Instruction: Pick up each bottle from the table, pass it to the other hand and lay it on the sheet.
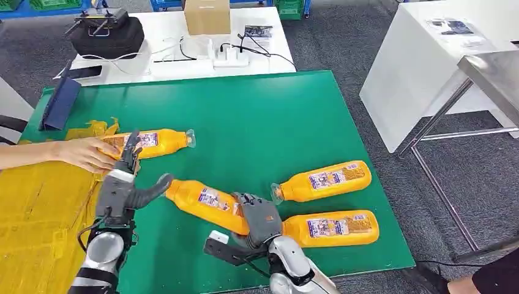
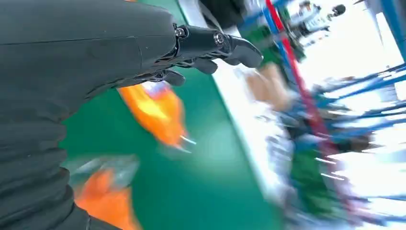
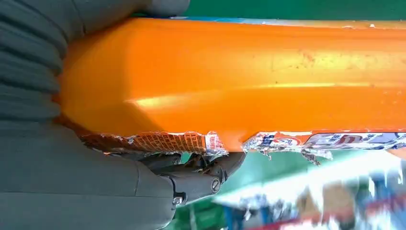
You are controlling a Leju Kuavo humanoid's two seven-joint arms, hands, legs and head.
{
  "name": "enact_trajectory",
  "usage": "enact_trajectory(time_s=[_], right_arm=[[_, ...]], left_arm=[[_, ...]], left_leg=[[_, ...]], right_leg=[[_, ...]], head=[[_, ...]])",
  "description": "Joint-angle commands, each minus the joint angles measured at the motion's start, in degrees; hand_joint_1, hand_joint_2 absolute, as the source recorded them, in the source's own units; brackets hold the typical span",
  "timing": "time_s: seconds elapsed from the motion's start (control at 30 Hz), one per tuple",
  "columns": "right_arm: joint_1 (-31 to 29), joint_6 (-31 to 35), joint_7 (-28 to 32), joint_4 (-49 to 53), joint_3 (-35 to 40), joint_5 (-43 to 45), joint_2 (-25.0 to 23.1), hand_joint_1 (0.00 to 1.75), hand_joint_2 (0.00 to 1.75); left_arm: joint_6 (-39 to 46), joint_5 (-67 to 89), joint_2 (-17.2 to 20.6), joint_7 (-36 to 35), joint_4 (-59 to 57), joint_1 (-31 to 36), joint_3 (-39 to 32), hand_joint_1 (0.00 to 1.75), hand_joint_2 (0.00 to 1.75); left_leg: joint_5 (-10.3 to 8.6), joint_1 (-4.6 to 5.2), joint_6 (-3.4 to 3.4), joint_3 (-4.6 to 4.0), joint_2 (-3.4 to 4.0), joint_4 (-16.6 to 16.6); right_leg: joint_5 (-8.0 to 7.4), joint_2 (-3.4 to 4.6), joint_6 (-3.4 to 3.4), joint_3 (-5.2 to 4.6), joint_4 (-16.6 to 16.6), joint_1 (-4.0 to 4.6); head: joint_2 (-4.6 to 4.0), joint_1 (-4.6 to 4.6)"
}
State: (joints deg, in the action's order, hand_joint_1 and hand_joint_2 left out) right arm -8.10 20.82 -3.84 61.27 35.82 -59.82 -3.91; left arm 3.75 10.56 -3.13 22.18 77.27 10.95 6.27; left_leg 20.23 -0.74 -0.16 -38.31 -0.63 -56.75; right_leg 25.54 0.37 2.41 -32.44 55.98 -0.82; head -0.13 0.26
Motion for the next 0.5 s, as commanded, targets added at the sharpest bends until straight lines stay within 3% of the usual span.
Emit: enact_trajectory(time_s=[0.03,0.2,0.27,0.5], right_arm=[[3.79,12.27,8.65,7.72,-12.5,6.48,-3.51,1.75,1.75],[6.36,19.18,20.73,13.22,-15.71,13.51,-5.48,1.75,1.75],[7.7,19.18,28.19,16.94,-21.29,11.11,-9.7,1.75,1.75],[5.97,19.18,29.41,15.26,-19.39,12.45,-9.6,1.75,1.75]], left_arm=[[-12.96,-27.29,-1.88,-5.74,16.21,-5.34,-4.58,0.0,1.75],[-16.8,-27.4,0.55,-6.83,11.19,-4.33,2.6,0.0,1.75],[-16.31,-26.68,-0.46,-7.18,8.69,-2.78,5.15,0.0,1.75],[-16.57,-27.09,-0.72,-7.41,6.52,-1.23,8.21,0.0,1.75]], left_leg=[[0.06,0.01,0.02,0.01,0.05,-0.03],[0.05,0.04,0.03,-0.02,-0.08,0.0],[0.09,0.05,0.03,0.04,-0.15,-0.05],[0.03,0.03,0.04,0.04,-0.14,0.01]], right_leg=[[0.05,0.0,-0.04,0.01,0.01,0.0],[0.08,-0.08,-0.06,0.0,0.0,-0.03],[0.16,-0.18,-0.09,0.06,0.06,-0.04],[0.08,-0.18,-0.05,0.05,-0.03,-0.03]], head=[[0.0,0.0],[0.0,0.02],[0.0,0.0],[0.0,0.02]])
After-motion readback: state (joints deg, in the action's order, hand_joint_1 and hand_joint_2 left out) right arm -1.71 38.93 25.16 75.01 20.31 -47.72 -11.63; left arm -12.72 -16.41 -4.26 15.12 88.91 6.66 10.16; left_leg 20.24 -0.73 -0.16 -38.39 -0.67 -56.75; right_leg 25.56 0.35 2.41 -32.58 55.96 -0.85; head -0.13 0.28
